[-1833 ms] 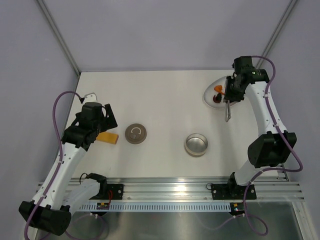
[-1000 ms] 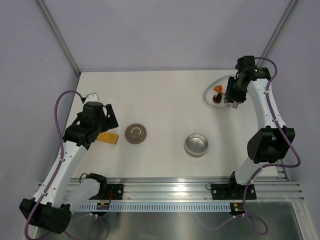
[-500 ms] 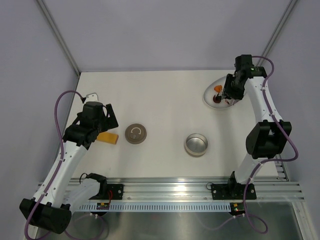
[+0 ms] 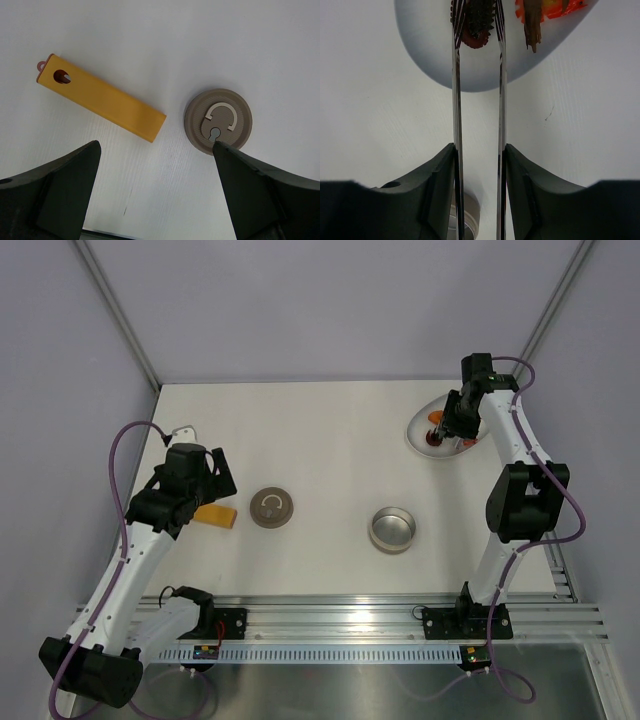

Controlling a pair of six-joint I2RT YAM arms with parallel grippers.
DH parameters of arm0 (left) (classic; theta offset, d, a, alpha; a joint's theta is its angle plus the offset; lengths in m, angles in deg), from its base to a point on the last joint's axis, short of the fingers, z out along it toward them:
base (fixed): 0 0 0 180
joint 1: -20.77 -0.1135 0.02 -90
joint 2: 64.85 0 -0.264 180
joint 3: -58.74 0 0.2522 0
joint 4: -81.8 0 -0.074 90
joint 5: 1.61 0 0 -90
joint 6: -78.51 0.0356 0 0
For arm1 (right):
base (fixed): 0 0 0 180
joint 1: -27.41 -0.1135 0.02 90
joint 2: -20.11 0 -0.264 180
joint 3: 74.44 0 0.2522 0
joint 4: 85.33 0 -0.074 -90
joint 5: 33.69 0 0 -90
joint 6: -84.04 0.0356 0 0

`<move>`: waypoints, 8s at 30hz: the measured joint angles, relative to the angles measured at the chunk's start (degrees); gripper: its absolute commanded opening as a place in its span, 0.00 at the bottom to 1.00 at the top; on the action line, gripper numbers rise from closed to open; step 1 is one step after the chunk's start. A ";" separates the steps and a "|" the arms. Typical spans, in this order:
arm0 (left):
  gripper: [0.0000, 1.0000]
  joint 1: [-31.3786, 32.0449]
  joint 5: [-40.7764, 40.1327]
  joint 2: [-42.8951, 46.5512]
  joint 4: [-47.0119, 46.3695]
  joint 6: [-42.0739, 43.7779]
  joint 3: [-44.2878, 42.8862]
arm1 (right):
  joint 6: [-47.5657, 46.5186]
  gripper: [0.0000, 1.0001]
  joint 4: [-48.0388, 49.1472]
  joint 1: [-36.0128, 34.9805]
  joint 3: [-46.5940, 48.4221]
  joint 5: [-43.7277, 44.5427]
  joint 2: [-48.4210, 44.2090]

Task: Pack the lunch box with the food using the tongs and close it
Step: Pick up the fake food from the plate, then move the packing box to the center of the board, then place the fake food in the packing box.

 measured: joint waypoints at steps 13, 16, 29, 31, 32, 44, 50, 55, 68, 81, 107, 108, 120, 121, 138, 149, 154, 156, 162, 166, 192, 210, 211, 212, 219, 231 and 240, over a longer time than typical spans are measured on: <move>0.99 0.00 0.31 -0.20 -0.04 -0.02 0.15 | 0.52 0.49 1.86 1.55 -0.02 0.15 2.45; 0.99 0.00 0.37 -0.52 -0.04 -0.02 0.15 | 0.59 0.49 2.14 1.64 -0.17 -0.17 2.91; 0.99 0.00 0.46 -1.01 -0.33 -0.02 0.79 | 1.64 0.49 4.87 1.64 -2.03 -0.94 2.49; 0.99 0.00 0.50 -1.11 -0.35 -0.04 0.81 | 1.84 0.49 4.98 1.64 -2.21 -1.68 1.92; 0.99 0.00 0.57 -1.11 -0.37 -0.04 0.81 | 1.90 0.49 5.09 1.64 -2.27 -1.95 1.62; 0.99 0.00 0.87 -1.11 -0.39 -0.44 0.81 | 1.97 0.49 6.47 1.64 -6.45 -3.30 1.03; 0.99 0.00 0.94 -1.09 -0.37 -0.44 0.87 | 2.12 0.43 6.60 1.64 -9.16 -3.32 1.03; 0.99 0.00 0.96 -1.01 -0.37 -0.46 0.87 | 2.29 0.33 6.71 1.64 -9.20 -3.50 1.03; 0.99 0.02 2.23 -1.01 -0.33 -0.81 1.07 | 2.40 0.28 7.17 1.64 -9.09 -2.32 -2.43; 0.96 31.65 14.75 -21.38 -5.55 -4.59 -6.88 | 2.43 0.28 7.37 1.64 -9.07 -1.53 -3.89; 0.88 47.98 39.32 -58.80 -21.46 5.44 -23.76 | 2.40 0.28 7.28 1.64 -9.46 -1.46 -5.95; 0.88 47.56 39.74 -59.74 -21.77 5.68 -24.81 | 2.40 0.28 7.28 1.64 -9.46 -1.44 -6.01; 0.89 40.44 40.30 -67.28 -22.29 6.27 -34.29 | 2.43 0.28 7.10 1.64 -9.46 -1.07 -6.05; 0.89 39.98 40.30 -67.73 -22.40 6.27 -34.93 | 2.43 0.28 7.10 1.64 -9.46 -1.07 -6.05; 0.89 36.83 33.51 -69.99 -24.33 1.07 -39.08 | 2.84 0.28 6.47 1.64 -11.26 -0.72 -9.70; 0.93 51.17 14.69 -55.21 -22.56 0.39 -28.28 | 2.80 0.29 6.27 1.64 -11.61 1.42 -10.08; 0.99 54.36 9.70 -61.53 -20.44 -4.94 -32.89 | 2.78 0.29 5.99 1.64 -11.47 1.44 -10.03; 0.99 54.05 8.50 -63.65 -20.28 -7.30 -33.03 | 2.78 0.29 5.86 1.64 -10.99 1.44 -9.86; 0.99 53.64 5.77 -69.29 -19.06 -12.96 -35.15 | 2.78 0.29 5.90 1.64 -9.94 1.29 -9.77; 0.99 53.59 3.61 -71.71 -19.04 -15.43 -39.08 | 2.78 0.29 5.86 1.64 -9.75 1.25 -9.77; 0.98 40.24 2.54 -78.18 -20.20 -14.12 -49.27 | 2.80 0.29 4.52 1.64 -10.47 0.81 -11.10; 0.99 31.50 10.34 -42.10 -19.98 -7.91 -24.44 | 3.10 0.30 5.38 -8.94 -13.66 -1.68 -17.33; 0.99 30.53 10.21 -41.00 -19.12 -7.96 -22.80 | 3.23 0.30 5.70 -10.86 -14.36 -1.70 -18.03; 0.99 29.88 10.05 -39.82 -18.64 -8.09 -21.09 | 3.32 0.30 5.90 -12.46 -15.04 -1.73 -18.64; 0.99 28.50 8.98 -31.41 -15.08 -8.52 -14.53 | 4.50 0.30 6.49 -16.57 -19.71 -1.53 -19.89; 0.99 28.09 7.48 -26.40 -13.66 -8.76 -11.10 | 6.73 0.30 8.20 -18.80 -27.54 -1.60 -24.63; 0.99 28.09 7.39 -26.40 -13.29 -9.01 -10.54 | 7.78 0.31 8.61 -19.67 -30.29 -1.55 -27.78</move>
